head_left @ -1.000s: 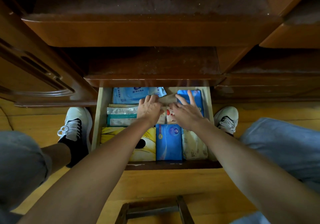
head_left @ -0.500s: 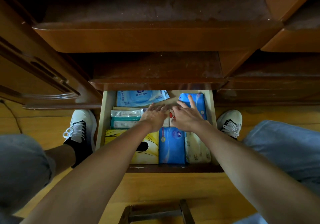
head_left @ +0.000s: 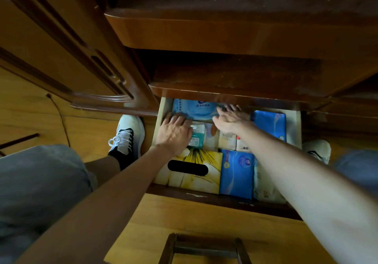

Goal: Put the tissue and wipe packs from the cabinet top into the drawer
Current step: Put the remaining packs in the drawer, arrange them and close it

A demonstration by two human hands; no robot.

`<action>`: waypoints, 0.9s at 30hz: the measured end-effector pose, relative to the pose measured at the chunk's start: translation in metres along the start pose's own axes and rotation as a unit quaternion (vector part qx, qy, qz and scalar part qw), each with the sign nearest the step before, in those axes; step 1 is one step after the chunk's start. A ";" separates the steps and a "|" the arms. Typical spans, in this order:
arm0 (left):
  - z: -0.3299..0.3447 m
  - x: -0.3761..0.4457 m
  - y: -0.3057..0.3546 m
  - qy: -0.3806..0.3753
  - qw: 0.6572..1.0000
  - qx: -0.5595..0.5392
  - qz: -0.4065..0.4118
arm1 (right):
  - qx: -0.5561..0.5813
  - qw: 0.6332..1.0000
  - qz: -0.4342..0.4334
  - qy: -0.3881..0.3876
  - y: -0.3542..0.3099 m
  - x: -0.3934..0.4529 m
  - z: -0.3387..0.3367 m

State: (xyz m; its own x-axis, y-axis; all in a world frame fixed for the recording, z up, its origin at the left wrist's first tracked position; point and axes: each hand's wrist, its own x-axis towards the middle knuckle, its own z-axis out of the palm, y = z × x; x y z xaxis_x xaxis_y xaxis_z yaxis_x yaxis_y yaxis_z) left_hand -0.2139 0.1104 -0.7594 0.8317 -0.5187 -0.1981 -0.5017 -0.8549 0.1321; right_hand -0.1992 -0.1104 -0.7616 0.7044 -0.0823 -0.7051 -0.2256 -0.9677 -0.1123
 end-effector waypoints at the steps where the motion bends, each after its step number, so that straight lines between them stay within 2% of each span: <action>1: 0.000 0.001 0.000 0.001 1.000 -0.010 -0.006 | -0.020 1.000 -0.004 0.009 0.000 0.001 0.002; 4: 0.004 0.011 0.000 -0.011 0.999 -0.036 -0.012 | -0.035 0.999 -0.012 0.023 0.002 -0.002 0.004; 10: 0.005 0.045 0.006 -0.132 0.990 -0.034 -0.031 | -0.059 0.996 -0.057 0.045 -0.007 -0.009 0.006; 13: 0.003 0.053 0.001 -0.204 0.977 -0.026 -0.051 | 0.019 0.993 -0.047 0.110 0.006 -0.002 0.007; 15: -0.003 0.052 -0.001 -0.217 0.976 0.022 -0.003 | 0.064 0.988 -0.029 0.135 0.016 0.001 0.009; 17: -0.012 0.051 -0.001 -0.214 0.974 0.055 0.037 | 0.028 0.995 -0.032 0.094 0.025 0.004 0.012; 20: -0.020 0.049 -0.001 -0.219 0.972 0.071 0.046 | 0.019 0.998 -0.047 0.025 0.031 0.005 0.018; 27: -0.023 0.052 -0.003 -0.227 0.972 0.054 0.026 | 0.008 0.996 -0.088 0.023 0.027 -0.002 0.016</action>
State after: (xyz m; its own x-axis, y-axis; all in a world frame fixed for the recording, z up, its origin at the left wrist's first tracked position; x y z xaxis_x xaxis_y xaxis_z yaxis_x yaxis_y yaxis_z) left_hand -0.1639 0.0865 -0.7478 0.6261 -0.4914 -0.6055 -0.5827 -0.8108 0.0554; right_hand -0.2175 -0.1323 -0.7739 0.7644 0.0761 -0.6402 -0.1064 -0.9645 -0.2417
